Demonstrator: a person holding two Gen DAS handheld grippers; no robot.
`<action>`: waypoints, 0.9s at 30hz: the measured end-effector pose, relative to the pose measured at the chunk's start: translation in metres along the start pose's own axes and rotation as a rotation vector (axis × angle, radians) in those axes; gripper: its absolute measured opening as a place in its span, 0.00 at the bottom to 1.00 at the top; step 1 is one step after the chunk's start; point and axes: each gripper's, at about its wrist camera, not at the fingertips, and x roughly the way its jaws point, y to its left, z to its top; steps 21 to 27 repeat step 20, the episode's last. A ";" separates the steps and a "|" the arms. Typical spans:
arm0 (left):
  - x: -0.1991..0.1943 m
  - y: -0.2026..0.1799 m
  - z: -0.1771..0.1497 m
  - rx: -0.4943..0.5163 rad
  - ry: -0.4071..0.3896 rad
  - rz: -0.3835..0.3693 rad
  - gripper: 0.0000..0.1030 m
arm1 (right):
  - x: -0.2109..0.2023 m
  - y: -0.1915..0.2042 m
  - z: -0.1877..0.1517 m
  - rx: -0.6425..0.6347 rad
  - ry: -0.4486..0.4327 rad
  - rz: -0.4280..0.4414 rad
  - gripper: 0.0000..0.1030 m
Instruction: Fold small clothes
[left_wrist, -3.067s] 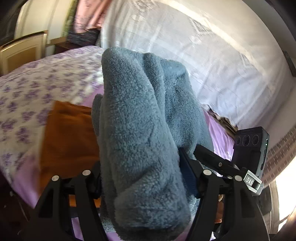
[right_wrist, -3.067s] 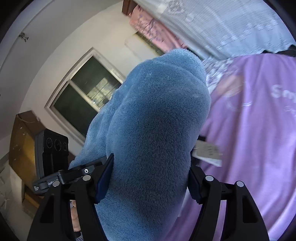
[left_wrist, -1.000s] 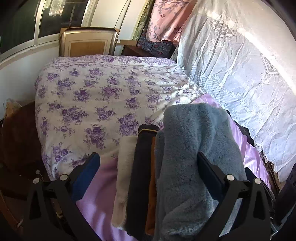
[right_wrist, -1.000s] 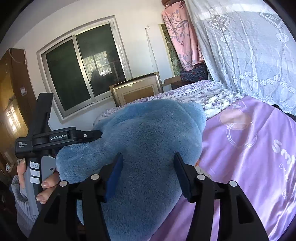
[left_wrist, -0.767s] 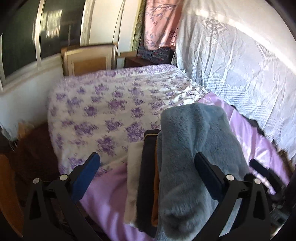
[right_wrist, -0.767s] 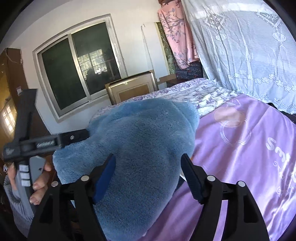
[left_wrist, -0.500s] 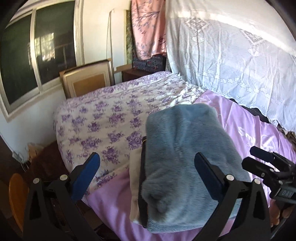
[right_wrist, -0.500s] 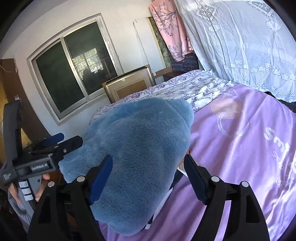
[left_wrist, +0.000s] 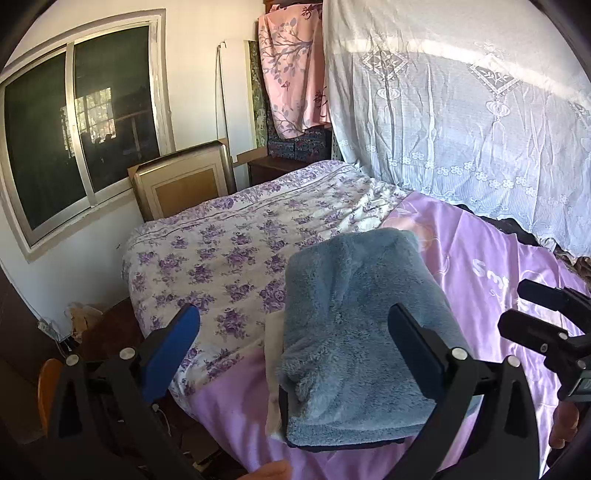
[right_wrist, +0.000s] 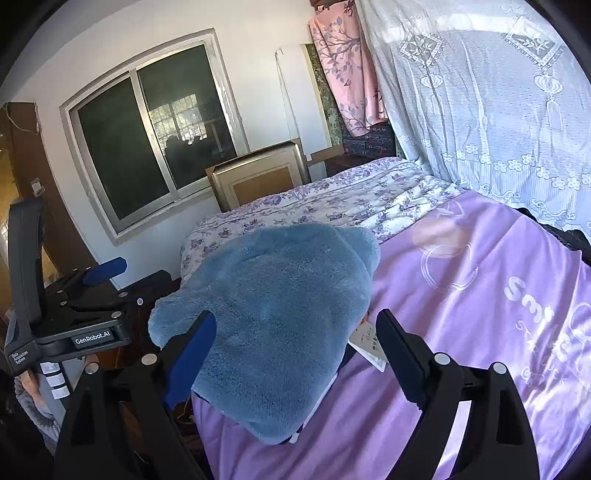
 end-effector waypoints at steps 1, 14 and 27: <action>-0.001 -0.001 0.000 0.001 0.003 -0.006 0.96 | -0.001 0.000 0.001 -0.001 0.003 -0.004 0.86; -0.010 -0.006 0.007 0.022 -0.007 -0.010 0.96 | -0.003 0.005 0.003 -0.011 0.023 -0.019 0.86; -0.006 -0.007 0.008 0.006 0.022 -0.027 0.96 | -0.004 0.006 0.004 -0.015 0.021 -0.020 0.87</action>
